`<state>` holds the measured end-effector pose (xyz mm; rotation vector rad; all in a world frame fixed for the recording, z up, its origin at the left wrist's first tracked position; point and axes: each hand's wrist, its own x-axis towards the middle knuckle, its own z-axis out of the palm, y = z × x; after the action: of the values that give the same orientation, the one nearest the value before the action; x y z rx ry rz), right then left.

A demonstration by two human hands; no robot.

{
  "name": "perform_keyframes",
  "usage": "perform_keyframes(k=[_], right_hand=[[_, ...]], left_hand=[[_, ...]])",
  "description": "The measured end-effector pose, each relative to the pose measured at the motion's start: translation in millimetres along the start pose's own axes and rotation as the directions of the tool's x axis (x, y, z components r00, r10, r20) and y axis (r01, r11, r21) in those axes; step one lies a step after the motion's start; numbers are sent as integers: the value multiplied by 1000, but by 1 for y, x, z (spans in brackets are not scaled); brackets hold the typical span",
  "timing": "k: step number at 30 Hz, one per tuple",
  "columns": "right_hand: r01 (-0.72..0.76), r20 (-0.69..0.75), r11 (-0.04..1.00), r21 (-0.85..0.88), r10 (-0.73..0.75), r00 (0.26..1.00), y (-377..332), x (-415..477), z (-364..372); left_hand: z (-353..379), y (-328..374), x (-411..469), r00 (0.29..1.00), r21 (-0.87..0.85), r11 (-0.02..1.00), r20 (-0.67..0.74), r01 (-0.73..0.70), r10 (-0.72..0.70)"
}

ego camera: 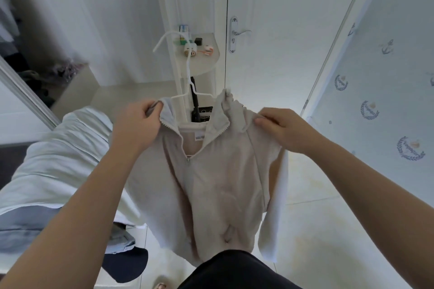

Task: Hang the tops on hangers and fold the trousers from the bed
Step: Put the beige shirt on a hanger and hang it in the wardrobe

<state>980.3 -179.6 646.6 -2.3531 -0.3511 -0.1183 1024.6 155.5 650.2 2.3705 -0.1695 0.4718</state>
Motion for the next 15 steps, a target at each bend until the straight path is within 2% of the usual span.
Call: perform_keyframes(k=[2,5,7,11,14,15], right_hand=[[-1,-125,998,61,9,992,4,-2,3],[76,-269,988,133,-38,962,-6,2,12],[98,-290,987,126,-58,955,-12,9,18],[90,-362,994,57,-63,930,-18,21,-1],[77,-458,996,38,-52,888,-21,32,-29],[46,-448,998,43,-22,894,-24,38,-35]], left_hand=[[-2,2,9,1000,8,1000,-8,9,-9],[2,20,15,985,-85,985,72,-150,156],[7,31,19,972,-127,973,108,-194,208],[-6,34,35,957,-59,958,61,-279,282],[-25,39,47,964,-31,964,8,-265,265],[-29,43,51,968,-35,968,3,-249,250]])
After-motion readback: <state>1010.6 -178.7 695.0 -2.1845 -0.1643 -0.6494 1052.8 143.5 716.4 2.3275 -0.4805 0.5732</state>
